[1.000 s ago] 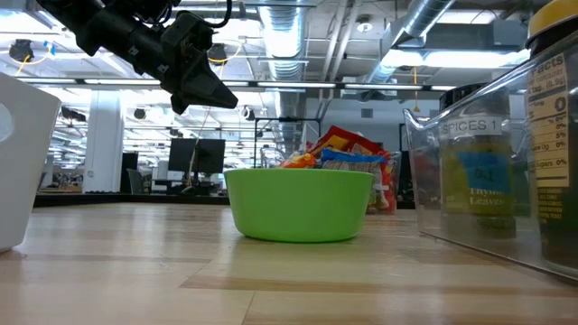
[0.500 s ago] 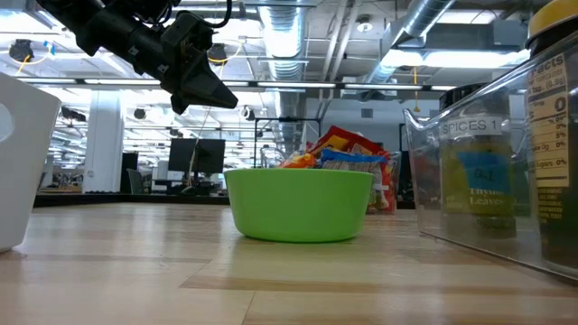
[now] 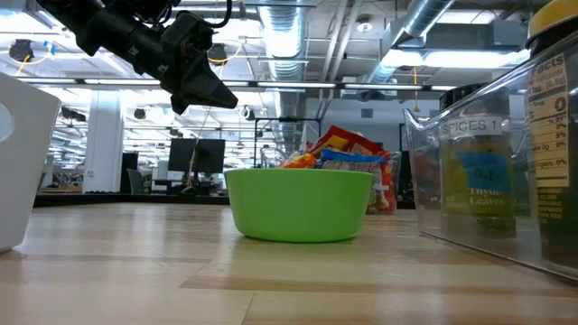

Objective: Pick & Place Food Item
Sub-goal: Put the black spoon into the white bin

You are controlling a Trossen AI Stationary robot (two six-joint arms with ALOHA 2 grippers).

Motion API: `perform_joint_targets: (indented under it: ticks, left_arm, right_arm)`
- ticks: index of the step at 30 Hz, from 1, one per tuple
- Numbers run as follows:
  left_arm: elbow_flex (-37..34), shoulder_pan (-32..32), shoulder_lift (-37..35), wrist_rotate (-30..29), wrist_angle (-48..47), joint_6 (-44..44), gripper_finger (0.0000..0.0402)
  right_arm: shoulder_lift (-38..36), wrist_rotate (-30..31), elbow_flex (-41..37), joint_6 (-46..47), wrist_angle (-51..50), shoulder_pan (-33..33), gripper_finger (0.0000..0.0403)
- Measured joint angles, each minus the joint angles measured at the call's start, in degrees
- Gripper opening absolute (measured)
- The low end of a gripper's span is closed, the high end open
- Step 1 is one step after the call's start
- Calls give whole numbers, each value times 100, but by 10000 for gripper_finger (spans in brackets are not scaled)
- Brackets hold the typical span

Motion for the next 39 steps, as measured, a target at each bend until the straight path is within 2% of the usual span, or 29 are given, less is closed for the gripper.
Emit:
perform_joint_targets:
  ticks: [4, 14, 20, 24, 29, 35, 39]
  left_arm:
    - [0, -2, 0, -1, 1, -1, 34]
    - [0, -2, 0, 1, 0, 0, 34]
    - [0, 0, 0, 1, 0, -1, 34]
    - [0, -2, 0, -1, 1, 0, 34]
    - [0, -1, -1, 0, -1, -1, 34]
    - [0, 0, 0, -1, -1, 0, 34]
    - [0, -2, 0, 1, -1, -1, 34]
  right_arm:
    - [0, 434, 0, -132, 39, 242, 85]
    - [-4, 1511, 2, -1707, 92, 533, 59]
    - [-4, 1475, -8, -2514, 157, 531, 32]
    - [-7, 1473, -159, -2886, 730, 526, 5]
    - [-6, 1400, -291, -2722, 1008, 526, 6]
    - [-7, 735, -291, -2656, 992, 533, 2]
    - [-7, 706, -291, -2655, 991, 535, 1]
